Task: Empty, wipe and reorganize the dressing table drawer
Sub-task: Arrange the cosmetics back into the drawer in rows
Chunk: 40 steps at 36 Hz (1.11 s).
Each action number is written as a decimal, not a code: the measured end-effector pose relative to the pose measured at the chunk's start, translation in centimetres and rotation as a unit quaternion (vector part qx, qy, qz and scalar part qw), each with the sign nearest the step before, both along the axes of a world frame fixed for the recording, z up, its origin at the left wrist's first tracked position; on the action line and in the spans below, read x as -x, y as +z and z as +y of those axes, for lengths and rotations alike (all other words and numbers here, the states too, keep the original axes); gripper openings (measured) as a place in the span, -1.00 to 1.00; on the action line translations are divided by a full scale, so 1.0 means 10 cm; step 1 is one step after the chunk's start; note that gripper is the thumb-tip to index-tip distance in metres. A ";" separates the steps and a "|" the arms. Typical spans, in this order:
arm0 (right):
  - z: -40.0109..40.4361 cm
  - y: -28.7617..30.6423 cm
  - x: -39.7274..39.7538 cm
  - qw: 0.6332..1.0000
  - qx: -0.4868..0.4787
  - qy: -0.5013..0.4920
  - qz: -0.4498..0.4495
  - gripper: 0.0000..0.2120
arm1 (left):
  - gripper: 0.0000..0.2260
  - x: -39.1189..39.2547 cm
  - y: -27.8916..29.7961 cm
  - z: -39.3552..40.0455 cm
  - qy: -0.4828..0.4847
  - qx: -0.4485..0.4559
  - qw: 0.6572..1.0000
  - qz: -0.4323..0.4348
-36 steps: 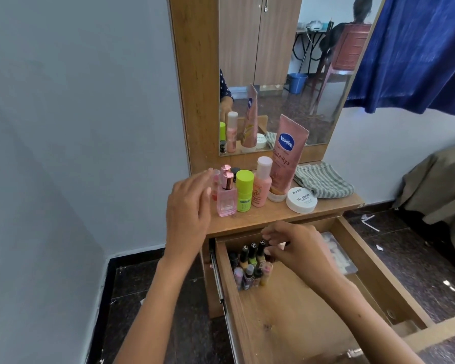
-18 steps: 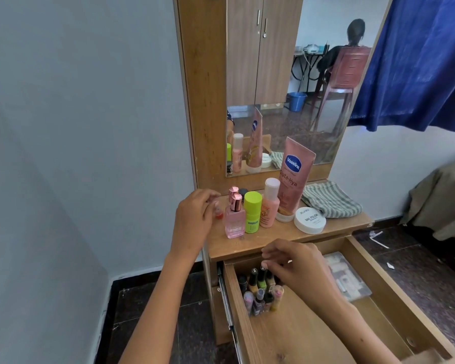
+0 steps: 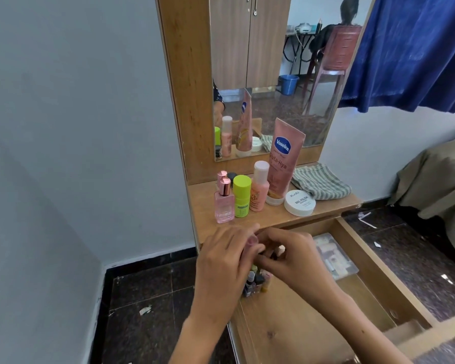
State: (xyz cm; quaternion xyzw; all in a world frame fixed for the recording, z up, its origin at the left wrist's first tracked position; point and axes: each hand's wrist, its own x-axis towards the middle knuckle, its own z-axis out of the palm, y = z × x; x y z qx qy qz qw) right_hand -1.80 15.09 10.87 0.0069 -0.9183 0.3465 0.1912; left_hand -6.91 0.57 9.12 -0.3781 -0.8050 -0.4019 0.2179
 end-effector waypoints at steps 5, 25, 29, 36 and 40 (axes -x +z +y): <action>0.29 -0.06 -0.10 0.996 -0.022 -0.057 -0.064 -0.88 | -0.69 -0.03 -0.02 -0.02 -0.004 -0.003 1.000 -0.030; 0.47 -0.51 0.03 0.959 -0.098 -0.021 -0.264 -0.82 | -0.72 0.02 -0.23 -0.14 0.052 -0.014 0.996 -0.074; 0.47 -0.53 0.02 0.960 -0.086 -0.022 -0.267 -0.83 | -0.72 0.05 -0.23 -0.14 0.071 -0.025 0.994 -0.078; 0.49 -0.52 0.01 0.950 -0.085 -0.019 -0.299 -0.75 | -0.60 0.23 -0.12 -0.03 0.131 -0.062 0.984 -0.108; 0.55 -0.44 0.00 0.948 -0.108 -0.030 -0.297 -0.62 | -0.36 0.45 -0.06 0.06 0.129 -0.067 0.974 -0.175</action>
